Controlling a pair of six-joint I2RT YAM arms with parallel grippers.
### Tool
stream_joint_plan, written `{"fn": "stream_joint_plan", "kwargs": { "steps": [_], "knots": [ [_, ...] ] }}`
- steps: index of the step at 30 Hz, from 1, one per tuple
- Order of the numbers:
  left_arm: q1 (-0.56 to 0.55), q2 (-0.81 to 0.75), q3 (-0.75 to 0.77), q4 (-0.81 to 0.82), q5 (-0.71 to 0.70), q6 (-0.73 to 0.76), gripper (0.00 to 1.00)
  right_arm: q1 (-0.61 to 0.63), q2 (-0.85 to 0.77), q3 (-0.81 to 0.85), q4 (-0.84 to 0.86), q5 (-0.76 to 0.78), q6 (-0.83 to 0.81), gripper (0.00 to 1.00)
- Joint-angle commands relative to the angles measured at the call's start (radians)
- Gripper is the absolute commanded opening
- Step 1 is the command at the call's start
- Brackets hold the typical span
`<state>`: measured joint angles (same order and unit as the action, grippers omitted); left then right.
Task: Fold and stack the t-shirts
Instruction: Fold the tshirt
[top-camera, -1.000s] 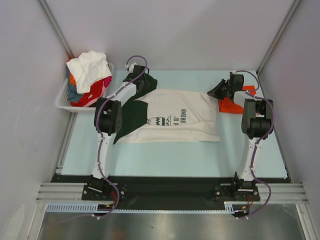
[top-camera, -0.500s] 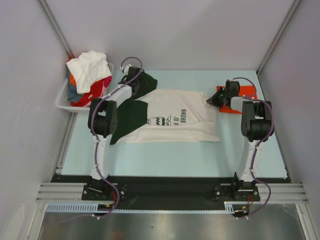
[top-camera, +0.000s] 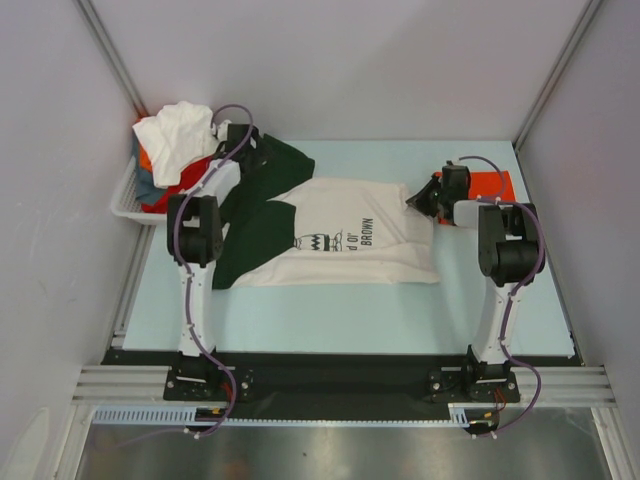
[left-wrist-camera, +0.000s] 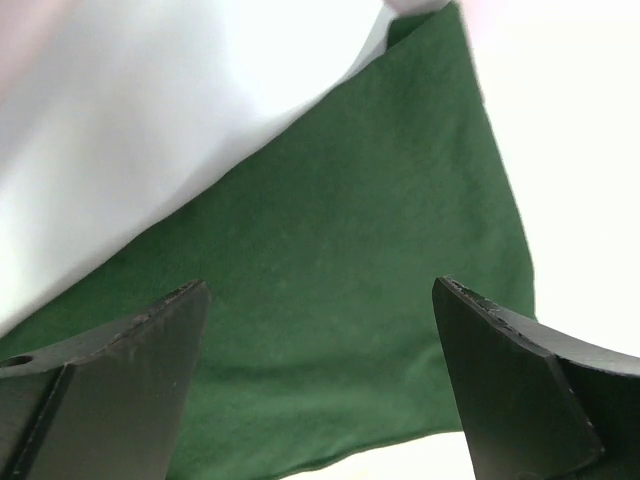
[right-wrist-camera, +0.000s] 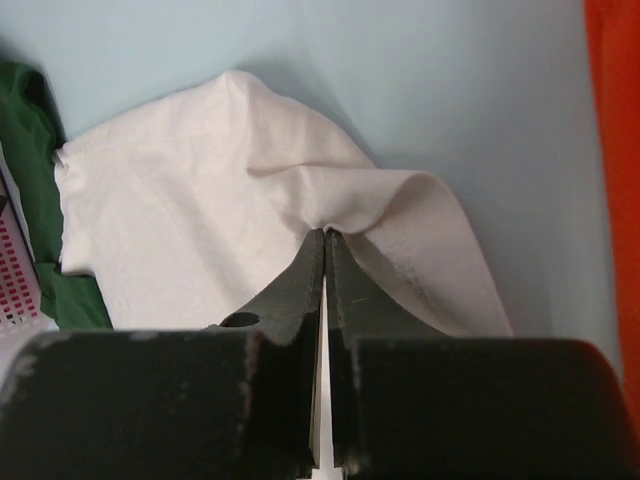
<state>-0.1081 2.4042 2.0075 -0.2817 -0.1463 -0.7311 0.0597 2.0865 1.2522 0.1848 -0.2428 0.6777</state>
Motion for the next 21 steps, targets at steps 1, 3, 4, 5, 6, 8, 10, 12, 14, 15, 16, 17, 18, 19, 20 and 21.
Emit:
{"fn": "stream_joint_plan", "kwargs": {
  "steps": [1,3,4,5,6,8,10,12,14,15,16,17,18,19,20,21],
  "knots": [
    [-0.001,0.038,0.069,-0.056,0.002,0.032,1.00,-0.008,-0.031,-0.007,0.053,0.005,0.008,0.00],
    [-0.001,0.042,0.077,-0.062,-0.018,0.039,1.00,-0.009,-0.031,-0.007,0.053,0.004,0.008,0.00],
    [0.002,0.052,0.083,-0.079,-0.024,0.045,1.00,-0.009,-0.031,-0.007,0.053,0.002,0.010,0.00],
    [0.004,0.058,0.089,-0.088,-0.027,0.045,1.00,-0.012,-0.032,-0.010,0.054,0.000,0.008,0.00],
    [0.004,0.061,0.094,-0.091,-0.027,0.048,1.00,-0.014,-0.034,-0.011,0.054,-0.001,0.010,0.00],
    [0.005,0.073,0.094,-0.100,-0.026,0.052,1.00,-0.012,-0.036,-0.011,0.059,-0.006,0.010,0.00],
    [0.001,0.079,0.086,-0.105,-0.007,0.050,0.98,-0.014,-0.037,-0.011,0.062,-0.007,0.014,0.00],
    [-0.010,0.085,0.082,-0.105,0.007,0.050,0.97,-0.014,-0.037,-0.011,0.062,-0.012,0.014,0.00],
    [-0.024,0.087,0.080,-0.117,0.020,0.038,0.97,-0.017,-0.037,-0.011,0.062,-0.016,0.017,0.00],
    [-0.024,0.085,0.071,-0.119,0.030,0.027,0.97,-0.017,-0.037,-0.011,0.064,-0.018,0.019,0.00],
    [-0.024,0.084,0.063,-0.120,0.039,0.006,0.97,-0.017,-0.039,-0.011,0.062,-0.019,0.019,0.00],
    [-0.024,0.082,0.047,-0.119,0.045,-0.004,0.96,-0.017,-0.039,-0.011,0.062,-0.021,0.020,0.00],
    [-0.024,0.082,0.039,-0.120,0.044,-0.011,0.96,-0.015,-0.040,-0.013,0.062,-0.021,0.019,0.00],
    [-0.025,0.084,0.033,-0.120,0.042,-0.017,0.94,-0.017,-0.043,-0.013,0.062,-0.023,0.019,0.00],
    [-0.025,0.084,0.028,-0.120,0.048,-0.016,0.86,-0.015,-0.043,-0.013,0.062,-0.023,0.020,0.00],
    [-0.025,0.087,0.020,-0.120,0.057,-0.017,0.82,-0.018,-0.046,-0.013,0.062,-0.023,0.020,0.00]
  ]
}}
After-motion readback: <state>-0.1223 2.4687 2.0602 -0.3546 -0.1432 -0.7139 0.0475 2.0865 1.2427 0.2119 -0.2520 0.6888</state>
